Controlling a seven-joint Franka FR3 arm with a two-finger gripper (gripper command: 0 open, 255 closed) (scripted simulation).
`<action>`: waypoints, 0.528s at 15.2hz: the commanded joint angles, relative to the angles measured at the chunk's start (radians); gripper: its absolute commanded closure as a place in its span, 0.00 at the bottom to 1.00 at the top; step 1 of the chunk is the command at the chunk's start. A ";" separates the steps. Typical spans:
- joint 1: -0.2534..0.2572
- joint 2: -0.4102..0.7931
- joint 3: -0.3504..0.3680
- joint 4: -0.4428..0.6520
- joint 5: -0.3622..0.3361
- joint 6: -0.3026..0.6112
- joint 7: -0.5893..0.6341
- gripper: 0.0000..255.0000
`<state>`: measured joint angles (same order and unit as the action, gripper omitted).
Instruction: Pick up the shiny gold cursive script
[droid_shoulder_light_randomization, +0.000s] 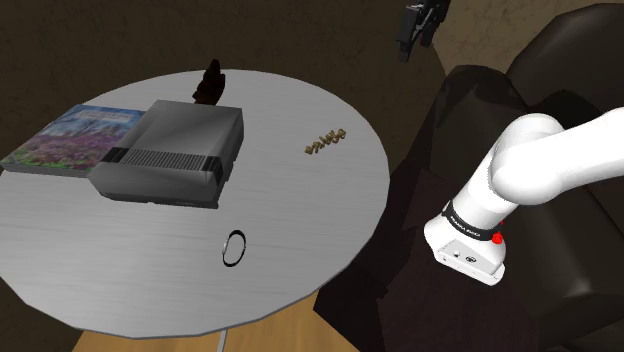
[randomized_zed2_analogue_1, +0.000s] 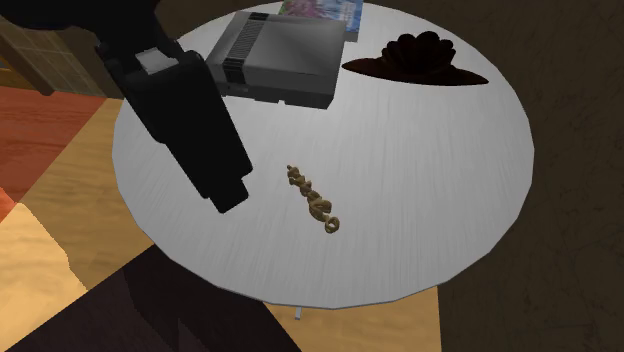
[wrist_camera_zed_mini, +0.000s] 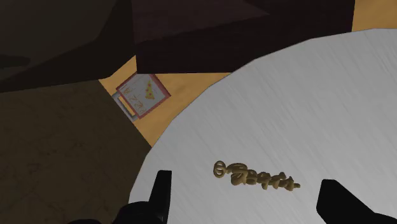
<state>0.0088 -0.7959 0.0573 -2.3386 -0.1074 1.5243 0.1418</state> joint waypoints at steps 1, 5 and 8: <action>0.000 0.000 0.000 0.000 0.000 0.000 0.000 0.00; 0.026 0.069 -0.081 -0.067 0.010 0.134 -0.123 0.00; 0.049 0.140 -0.139 -0.101 0.024 0.232 -0.218 0.00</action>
<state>0.0496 -0.6882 -0.0615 -2.4285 -0.0884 1.7137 -0.0417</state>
